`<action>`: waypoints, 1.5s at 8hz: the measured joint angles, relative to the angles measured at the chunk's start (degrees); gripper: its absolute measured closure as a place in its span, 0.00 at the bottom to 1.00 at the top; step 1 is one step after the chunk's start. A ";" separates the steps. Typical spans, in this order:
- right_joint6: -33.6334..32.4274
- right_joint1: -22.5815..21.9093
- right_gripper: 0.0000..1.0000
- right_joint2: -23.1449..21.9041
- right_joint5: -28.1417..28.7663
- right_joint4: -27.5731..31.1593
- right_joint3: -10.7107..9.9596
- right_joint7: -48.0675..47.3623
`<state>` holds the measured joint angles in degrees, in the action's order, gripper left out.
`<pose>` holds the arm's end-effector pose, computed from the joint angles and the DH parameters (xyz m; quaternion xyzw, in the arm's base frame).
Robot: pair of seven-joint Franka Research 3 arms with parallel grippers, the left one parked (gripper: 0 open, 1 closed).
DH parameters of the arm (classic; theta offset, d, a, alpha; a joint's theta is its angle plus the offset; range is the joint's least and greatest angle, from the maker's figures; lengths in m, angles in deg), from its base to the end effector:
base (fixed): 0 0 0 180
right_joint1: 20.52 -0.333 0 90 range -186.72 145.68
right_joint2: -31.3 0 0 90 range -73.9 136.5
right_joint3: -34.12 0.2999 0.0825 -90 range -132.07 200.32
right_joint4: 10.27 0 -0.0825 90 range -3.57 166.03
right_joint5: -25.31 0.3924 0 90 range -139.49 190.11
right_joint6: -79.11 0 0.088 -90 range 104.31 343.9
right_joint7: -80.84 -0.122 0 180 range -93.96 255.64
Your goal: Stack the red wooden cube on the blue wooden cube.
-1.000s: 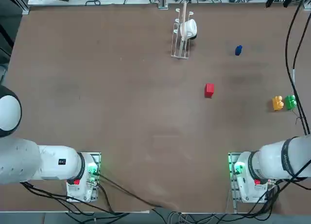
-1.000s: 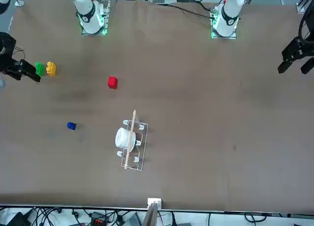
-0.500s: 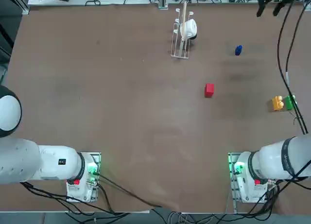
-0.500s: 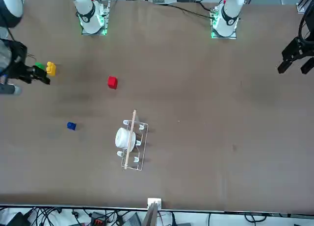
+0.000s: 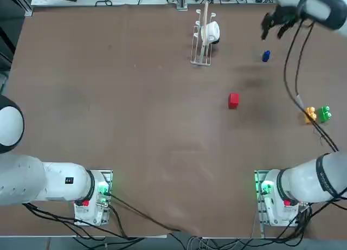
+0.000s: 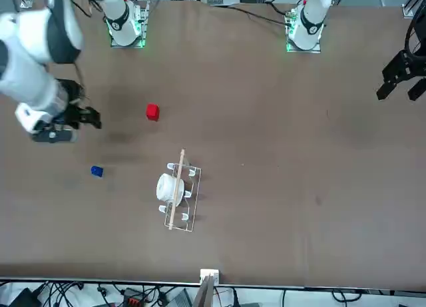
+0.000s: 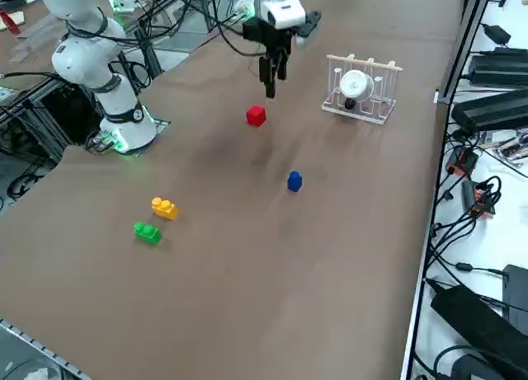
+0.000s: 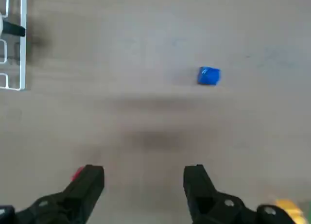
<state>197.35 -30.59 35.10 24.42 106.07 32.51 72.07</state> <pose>0.5608 0.0825 0.3763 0.9998 0.0011 -0.0152 0.0101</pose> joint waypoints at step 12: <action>42.23 -15.73 0.00 0.18 0.03 34.29 0.07 -31.89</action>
<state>239.57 -46.33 35.29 24.45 140.36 32.57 40.18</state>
